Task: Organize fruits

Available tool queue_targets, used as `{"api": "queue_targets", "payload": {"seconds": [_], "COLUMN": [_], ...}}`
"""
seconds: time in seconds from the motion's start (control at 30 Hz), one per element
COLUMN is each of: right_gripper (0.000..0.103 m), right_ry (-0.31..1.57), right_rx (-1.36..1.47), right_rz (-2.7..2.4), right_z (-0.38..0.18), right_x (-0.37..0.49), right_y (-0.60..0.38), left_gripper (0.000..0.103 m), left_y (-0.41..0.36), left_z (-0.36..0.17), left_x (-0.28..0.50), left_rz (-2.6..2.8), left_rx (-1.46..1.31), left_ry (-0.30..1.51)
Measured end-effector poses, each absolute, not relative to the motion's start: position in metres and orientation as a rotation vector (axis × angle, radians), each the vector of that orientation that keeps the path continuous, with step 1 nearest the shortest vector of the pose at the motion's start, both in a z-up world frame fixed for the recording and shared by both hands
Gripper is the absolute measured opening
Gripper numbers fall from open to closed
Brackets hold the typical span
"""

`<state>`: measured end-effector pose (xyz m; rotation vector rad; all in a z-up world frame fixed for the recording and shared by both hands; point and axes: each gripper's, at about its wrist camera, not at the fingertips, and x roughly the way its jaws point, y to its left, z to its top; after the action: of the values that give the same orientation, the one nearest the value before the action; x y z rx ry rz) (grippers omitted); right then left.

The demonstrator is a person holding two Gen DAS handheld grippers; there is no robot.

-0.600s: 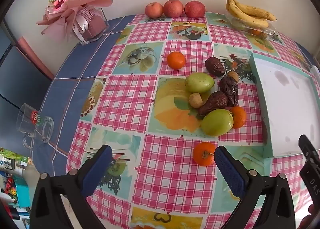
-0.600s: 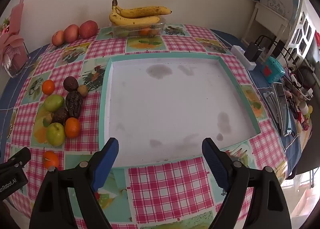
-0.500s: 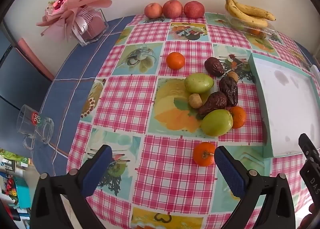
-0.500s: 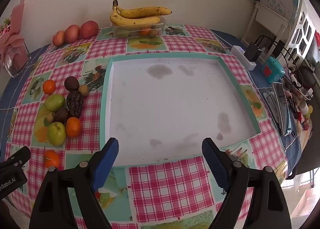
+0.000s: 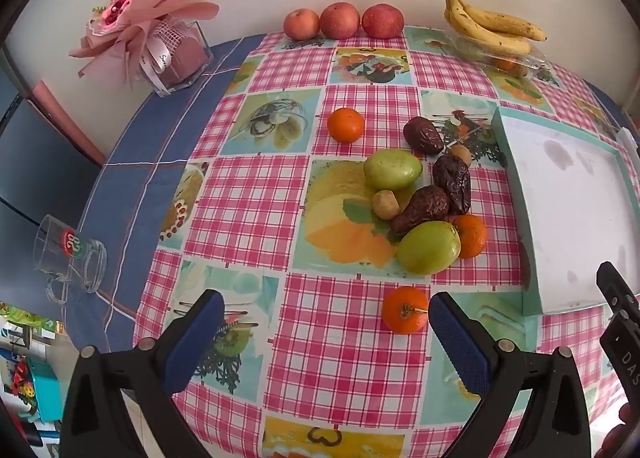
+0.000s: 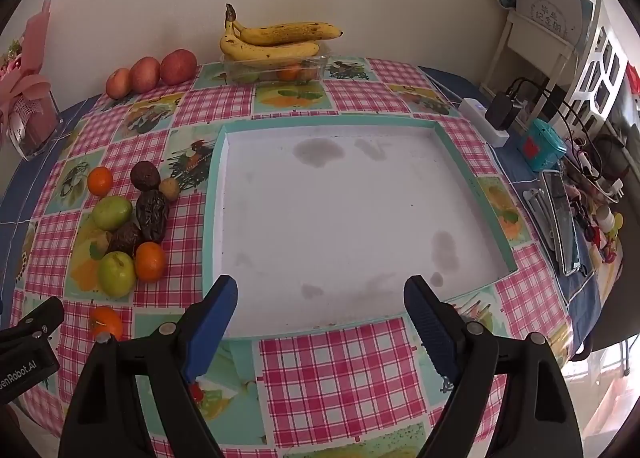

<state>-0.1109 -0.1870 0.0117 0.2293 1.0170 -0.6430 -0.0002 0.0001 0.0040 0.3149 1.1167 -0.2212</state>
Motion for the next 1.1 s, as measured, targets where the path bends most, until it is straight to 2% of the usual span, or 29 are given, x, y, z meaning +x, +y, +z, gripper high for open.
{"api": "queue_targets", "payload": {"seconds": [1.1], "right_gripper": [0.086], "right_ry": [1.002], "right_rx": [0.231], "right_rz": [-0.636], "right_z": [0.0124], "right_x": [-0.1098], "right_y": [-0.1836], "left_gripper": [0.103], "left_y": [0.0003], "left_z": [0.0046], "left_x": [0.0001], "left_rz": [-0.221], "left_rx": [0.314], "left_ry": [1.116]}}
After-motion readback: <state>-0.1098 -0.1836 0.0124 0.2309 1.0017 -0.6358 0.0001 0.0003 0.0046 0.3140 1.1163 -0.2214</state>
